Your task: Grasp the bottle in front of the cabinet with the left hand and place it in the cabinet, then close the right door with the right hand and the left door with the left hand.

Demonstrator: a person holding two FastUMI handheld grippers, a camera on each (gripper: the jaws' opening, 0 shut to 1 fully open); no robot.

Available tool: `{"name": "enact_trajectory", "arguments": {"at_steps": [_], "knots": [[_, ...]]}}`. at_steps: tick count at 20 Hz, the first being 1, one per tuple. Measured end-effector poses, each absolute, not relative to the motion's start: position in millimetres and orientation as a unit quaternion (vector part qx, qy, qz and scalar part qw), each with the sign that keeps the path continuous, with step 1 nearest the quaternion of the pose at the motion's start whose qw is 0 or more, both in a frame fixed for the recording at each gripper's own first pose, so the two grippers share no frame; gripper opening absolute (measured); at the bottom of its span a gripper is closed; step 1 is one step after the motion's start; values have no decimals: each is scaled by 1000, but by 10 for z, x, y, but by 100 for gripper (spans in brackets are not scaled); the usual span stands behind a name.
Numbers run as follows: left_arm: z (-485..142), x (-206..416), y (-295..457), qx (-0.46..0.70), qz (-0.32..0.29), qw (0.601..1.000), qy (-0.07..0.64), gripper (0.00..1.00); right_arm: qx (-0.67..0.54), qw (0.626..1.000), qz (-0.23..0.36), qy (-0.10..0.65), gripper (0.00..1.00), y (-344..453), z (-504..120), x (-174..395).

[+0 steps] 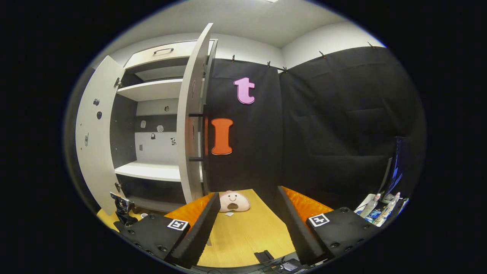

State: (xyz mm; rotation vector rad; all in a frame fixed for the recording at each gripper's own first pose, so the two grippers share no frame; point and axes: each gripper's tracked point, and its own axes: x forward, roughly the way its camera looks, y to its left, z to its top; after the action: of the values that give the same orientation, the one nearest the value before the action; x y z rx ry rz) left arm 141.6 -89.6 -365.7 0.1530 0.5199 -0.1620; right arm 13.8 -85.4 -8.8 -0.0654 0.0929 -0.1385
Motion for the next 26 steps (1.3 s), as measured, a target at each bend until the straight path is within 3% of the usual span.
{"name": "enact_trajectory", "arguments": {"at_steps": [1, 2, 3, 4, 9, 17, 26], "knots": [[-3683, 1438, -894, 73, -79, 960, 259, 96, -34, 996, -69, 51, 98, -861, -102, 127], [-3696, 1468, -902, 70, -79, 960, 261, 89, -35, 996, -69, 54, 98, -859, -114, 130], [-3679, 1485, -908, 68, -79, 960, 259, 78, -36, 995, -69, 56, 89, -863, -117, 142], [-3674, 1489, -931, 66, -85, 958, 266, 70, -37, 995, -68, 56, 98, -861, -105, 159], [-3136, 1518, -993, 63, -98, 959, 259, 70, -32, 997, -54, 53, 98, -781, -74, 221], [-1772, 1688, -981, 55, -109, 969, 217, 70, -23, 998, -35, 49, 98, -627, -69, 202], [-582, 2174, -911, 60, -103, 982, 147, 70, -3, 999, -28, 37, 98, -567, -20, 158]]}}
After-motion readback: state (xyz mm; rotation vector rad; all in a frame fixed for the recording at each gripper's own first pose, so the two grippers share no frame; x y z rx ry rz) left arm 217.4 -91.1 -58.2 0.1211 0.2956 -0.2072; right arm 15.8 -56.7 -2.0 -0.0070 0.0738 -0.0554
